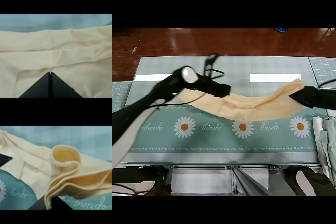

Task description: Fold the shirts.

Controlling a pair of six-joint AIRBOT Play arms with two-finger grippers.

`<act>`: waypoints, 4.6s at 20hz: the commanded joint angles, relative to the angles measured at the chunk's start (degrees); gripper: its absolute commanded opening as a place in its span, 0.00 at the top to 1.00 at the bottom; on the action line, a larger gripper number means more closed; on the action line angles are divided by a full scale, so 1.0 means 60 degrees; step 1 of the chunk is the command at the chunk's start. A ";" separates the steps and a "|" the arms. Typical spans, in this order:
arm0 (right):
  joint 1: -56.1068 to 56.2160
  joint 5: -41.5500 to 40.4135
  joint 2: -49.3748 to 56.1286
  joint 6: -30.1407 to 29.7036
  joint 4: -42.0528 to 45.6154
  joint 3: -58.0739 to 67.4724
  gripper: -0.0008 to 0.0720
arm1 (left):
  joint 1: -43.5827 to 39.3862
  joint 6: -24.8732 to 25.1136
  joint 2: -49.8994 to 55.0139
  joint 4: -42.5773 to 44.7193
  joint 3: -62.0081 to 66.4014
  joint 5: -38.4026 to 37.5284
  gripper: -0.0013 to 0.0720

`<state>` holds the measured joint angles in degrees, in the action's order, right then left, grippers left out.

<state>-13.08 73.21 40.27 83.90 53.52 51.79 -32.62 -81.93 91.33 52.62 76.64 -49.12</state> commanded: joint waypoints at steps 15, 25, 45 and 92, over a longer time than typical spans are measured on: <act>0.0506 0.0215 -0.1410 0.0328 -0.1665 -0.0302 0.96 | -0.0590 -0.0204 0.2889 -0.2014 0.3676 -0.3781 0.94; 0.5927 -0.3912 0.4936 0.0058 -0.1690 0.2259 0.96 | 0.6954 0.1049 -0.3217 -0.0874 -0.0572 -0.4186 0.95; 0.5464 0.0029 0.7206 0.1370 0.0699 0.5767 0.43 | 0.6863 0.1049 -0.8550 -0.1013 -0.6739 -0.2076 0.94; 0.1745 0.1053 0.6080 0.2124 0.1035 0.8473 0.96 | 0.5246 0.1504 -0.8466 -0.1020 -0.6790 -0.2302 0.94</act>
<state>4.25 72.29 78.59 93.30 56.95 95.90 1.83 -72.86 40.49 46.48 35.94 -64.23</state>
